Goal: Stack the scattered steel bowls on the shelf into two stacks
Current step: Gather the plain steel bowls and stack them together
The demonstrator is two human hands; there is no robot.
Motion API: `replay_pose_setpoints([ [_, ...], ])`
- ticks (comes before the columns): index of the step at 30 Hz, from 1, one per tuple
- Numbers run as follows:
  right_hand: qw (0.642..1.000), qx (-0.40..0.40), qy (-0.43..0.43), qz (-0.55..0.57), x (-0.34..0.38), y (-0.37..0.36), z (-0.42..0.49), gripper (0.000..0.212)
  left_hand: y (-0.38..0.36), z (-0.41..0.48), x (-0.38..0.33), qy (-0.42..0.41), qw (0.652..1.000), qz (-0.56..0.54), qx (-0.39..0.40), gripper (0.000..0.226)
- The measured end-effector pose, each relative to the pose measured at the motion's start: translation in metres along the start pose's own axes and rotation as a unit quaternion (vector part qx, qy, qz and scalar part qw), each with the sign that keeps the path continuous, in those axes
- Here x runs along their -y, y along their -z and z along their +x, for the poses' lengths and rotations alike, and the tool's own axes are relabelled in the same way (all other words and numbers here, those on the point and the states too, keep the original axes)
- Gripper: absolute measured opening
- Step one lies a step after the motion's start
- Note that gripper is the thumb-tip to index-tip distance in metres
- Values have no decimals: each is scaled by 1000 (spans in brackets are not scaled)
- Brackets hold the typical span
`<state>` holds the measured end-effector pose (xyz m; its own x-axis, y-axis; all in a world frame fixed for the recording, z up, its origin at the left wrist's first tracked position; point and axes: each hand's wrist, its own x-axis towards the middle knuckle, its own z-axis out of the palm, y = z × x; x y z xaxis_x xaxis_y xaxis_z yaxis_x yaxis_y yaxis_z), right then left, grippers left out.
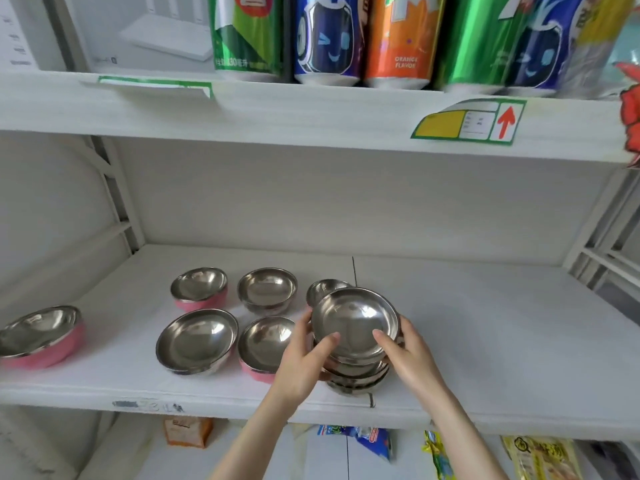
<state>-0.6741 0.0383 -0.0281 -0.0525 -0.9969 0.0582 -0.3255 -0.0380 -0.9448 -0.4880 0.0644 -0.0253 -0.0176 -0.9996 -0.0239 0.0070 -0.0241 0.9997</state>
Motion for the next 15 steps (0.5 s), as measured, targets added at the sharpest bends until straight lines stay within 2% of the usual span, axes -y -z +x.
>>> replay_pose_setpoints([
  [3, 999, 16, 10, -27, -9, 3, 8, 22, -6, 6, 7, 12, 1000, 12, -11, 48],
  [6, 997, 23, 4, -68, -20, 3, 12, 19, -8, 9, 12, 19, 999, 24, -22, 39],
  [9, 993, 20, -10, -119, -31, 3, 15, 24, -10, 9, 13, 24, 998, 37, -34, 33],
  [15, 989, 33, -14, -145, -42, -3, 16, 28, -8, 5, 14, 39, 996, 74, -25, 29],
])
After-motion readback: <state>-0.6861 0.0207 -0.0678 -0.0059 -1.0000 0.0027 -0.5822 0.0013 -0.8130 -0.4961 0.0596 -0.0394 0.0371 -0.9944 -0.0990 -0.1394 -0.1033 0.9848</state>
